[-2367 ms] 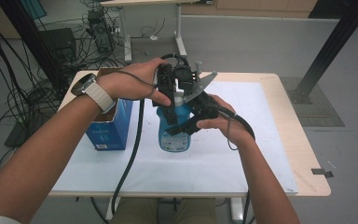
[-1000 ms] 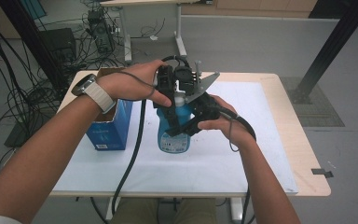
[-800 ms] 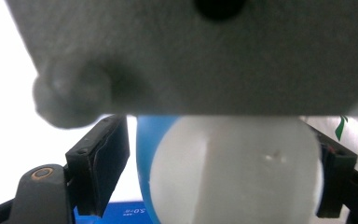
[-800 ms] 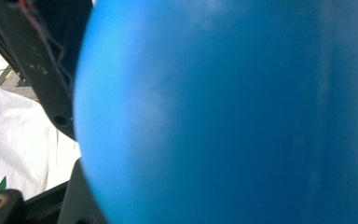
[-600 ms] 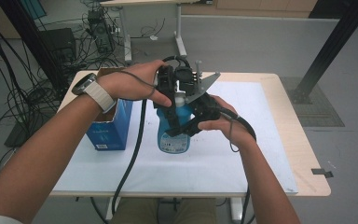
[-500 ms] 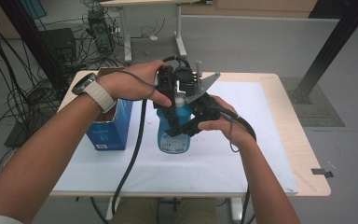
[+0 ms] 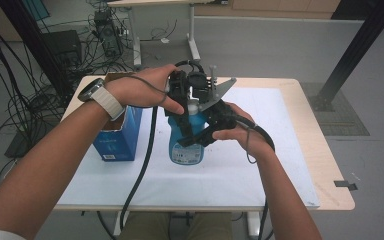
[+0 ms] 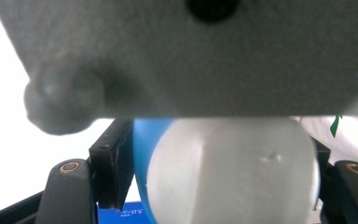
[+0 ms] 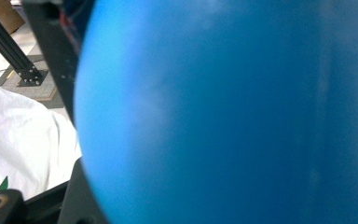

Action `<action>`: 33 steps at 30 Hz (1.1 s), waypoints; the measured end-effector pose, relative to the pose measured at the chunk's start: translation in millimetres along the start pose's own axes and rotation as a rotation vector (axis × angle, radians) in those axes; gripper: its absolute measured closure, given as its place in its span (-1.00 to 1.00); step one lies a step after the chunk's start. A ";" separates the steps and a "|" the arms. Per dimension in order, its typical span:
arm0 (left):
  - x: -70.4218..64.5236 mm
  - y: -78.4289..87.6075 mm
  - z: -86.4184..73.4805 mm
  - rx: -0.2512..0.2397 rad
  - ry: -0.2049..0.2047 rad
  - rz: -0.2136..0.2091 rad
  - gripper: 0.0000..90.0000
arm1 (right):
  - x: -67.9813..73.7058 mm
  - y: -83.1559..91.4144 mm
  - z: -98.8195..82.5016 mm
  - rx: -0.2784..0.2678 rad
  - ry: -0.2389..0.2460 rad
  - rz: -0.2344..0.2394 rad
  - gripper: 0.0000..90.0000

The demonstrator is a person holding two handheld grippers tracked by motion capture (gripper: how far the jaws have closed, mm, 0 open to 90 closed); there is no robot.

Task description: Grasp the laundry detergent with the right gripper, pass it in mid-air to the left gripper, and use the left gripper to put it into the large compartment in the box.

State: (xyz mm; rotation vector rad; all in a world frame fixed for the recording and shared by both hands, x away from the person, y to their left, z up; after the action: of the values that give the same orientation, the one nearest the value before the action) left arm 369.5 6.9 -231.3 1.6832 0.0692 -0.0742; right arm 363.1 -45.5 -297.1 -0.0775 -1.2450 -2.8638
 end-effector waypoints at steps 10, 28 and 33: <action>0.8 -0.2 -1.2 0.022 -0.025 0.005 -0.17 | 0.3 -1.6 -0.2 0.006 -0.008 0.009 -0.04; 1.5 -1.5 -0.8 0.030 -0.034 0.022 -0.16 | -3.1 -4.2 -1.8 -0.008 0.040 -0.003 -0.03; 0.6 -2.5 0.2 0.018 -0.017 0.017 -0.16 | -3.5 -3.6 -2.9 -0.004 0.032 -0.014 -0.03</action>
State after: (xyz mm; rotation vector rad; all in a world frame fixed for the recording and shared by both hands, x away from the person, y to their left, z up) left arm 369.9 7.0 -233.9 1.7010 0.0420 -0.0765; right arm 366.4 -45.2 -301.9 -0.0231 -1.2394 -2.8672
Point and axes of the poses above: each handheld gripper's, and its own axes: y roughly backward along the jaws, z roughly out of its top, x roughly to its left, the point moved 6 cm from there along -y, roughly forward along the jaws, and after that the axes turned 15 degrees about x, right-handed, at the moved point
